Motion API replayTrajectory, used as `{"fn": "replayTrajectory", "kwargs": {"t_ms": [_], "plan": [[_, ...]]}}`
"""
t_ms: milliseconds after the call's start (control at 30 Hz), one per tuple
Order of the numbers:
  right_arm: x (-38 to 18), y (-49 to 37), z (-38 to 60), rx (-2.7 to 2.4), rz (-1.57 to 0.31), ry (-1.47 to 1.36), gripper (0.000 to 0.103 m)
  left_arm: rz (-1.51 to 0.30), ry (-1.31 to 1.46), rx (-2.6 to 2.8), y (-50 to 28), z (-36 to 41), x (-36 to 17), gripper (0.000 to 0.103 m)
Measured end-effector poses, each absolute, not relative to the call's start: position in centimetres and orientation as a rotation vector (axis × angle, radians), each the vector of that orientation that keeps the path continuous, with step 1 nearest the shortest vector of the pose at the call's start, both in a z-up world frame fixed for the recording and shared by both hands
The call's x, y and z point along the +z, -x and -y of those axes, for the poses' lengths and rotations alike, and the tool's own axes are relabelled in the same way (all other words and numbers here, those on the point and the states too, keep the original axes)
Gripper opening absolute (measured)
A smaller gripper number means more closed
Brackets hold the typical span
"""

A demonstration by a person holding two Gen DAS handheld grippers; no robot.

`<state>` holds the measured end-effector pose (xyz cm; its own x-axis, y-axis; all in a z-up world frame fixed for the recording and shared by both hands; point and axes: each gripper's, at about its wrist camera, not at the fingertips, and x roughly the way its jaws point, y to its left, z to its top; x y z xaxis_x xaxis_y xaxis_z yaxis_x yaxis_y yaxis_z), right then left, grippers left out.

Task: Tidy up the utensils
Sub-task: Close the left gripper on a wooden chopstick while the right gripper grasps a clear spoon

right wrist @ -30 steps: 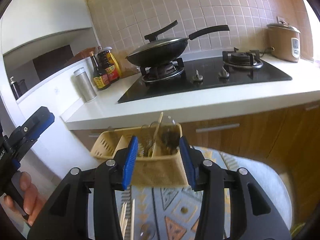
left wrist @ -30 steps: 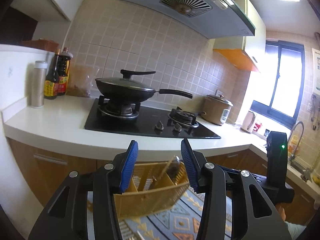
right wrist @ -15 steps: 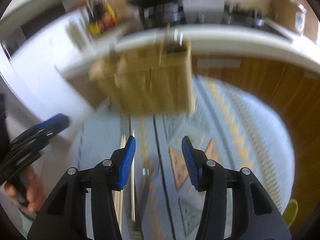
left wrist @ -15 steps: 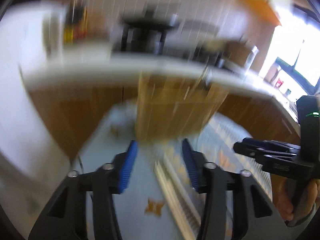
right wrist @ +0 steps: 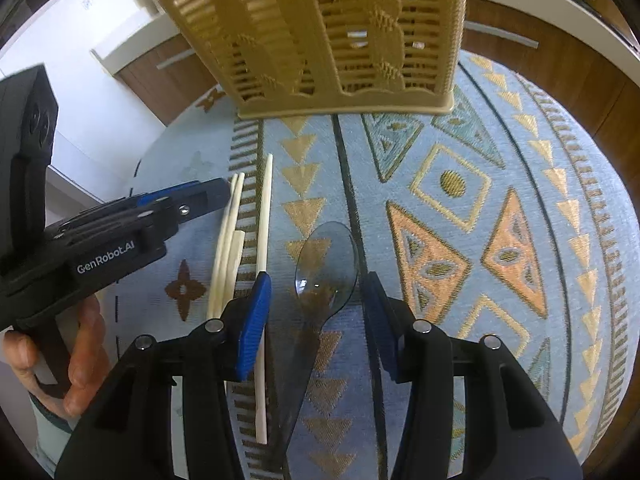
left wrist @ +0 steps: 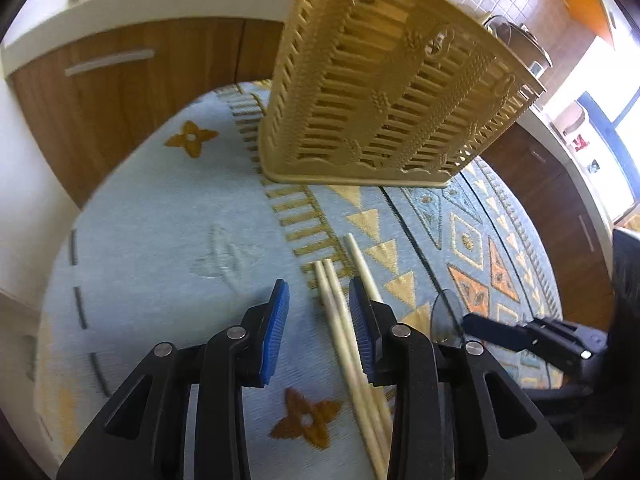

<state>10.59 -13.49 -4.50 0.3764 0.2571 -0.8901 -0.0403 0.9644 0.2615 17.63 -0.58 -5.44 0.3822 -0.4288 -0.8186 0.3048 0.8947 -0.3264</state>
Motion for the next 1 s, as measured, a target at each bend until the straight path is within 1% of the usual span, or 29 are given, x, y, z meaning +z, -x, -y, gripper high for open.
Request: {"fn": "replayTrajectory", "kwargs": {"t_ms": [67, 233, 467, 500, 533, 567, 600, 667, 833, 1000], "plan": [[-4.6, -10.7, 13.3, 0.183, -1.161, -0.192, 0.045, -1.087, 0.138, -0.477, -18.0, 1.0, -5.5, 0.034], [-4.8, -10.6, 11.3, 0.154, -1.144, -0.112, 0.045, -1.069, 0.126, -0.440, -17.7, 2.0, -5.3, 0.034], [-5.3, -10.0, 8.5, 0.122, -1.113, 0.046, 0.044, -1.033, -0.052, -0.380, -16.6, 4.6, -5.1, 0.034], [-5.3, -9.9, 8.3, 0.129, -1.109, 0.060, 0.041, -1.034, -0.073, -0.375, -16.6, 4.8, -5.1, 0.034], [-5.3, -9.8, 8.3, 0.142, -1.114, 0.060, 0.034, -1.035, -0.096, -0.369, -16.5, 5.2, -5.1, 0.035], [-5.3, -9.6, 8.4, 0.144, -1.118, 0.061, 0.032, -1.035, -0.110, -0.364, -16.5, 5.4, -5.1, 0.035], [-5.2, -9.5, 8.7, 0.148, -1.123, 0.061, 0.030, -1.033, -0.129, -0.353, -16.4, 5.5, -5.1, 0.034], [-5.2, -9.0, 9.7, 0.159, -1.132, 0.048, 0.030, -1.021, -0.174, -0.311, -16.3, 5.6, -5.0, 0.013], [-4.9, -7.8, 13.1, 0.140, -1.180, 0.024, 0.030, -1.058, -0.060, -0.365, -17.0, 3.2, -4.7, 0.008], [-5.2, -6.7, 15.4, 0.143, -1.246, -0.024, 0.031, -1.112, -0.021, -0.380, -15.7, 1.0, -4.6, 0.008]]}}
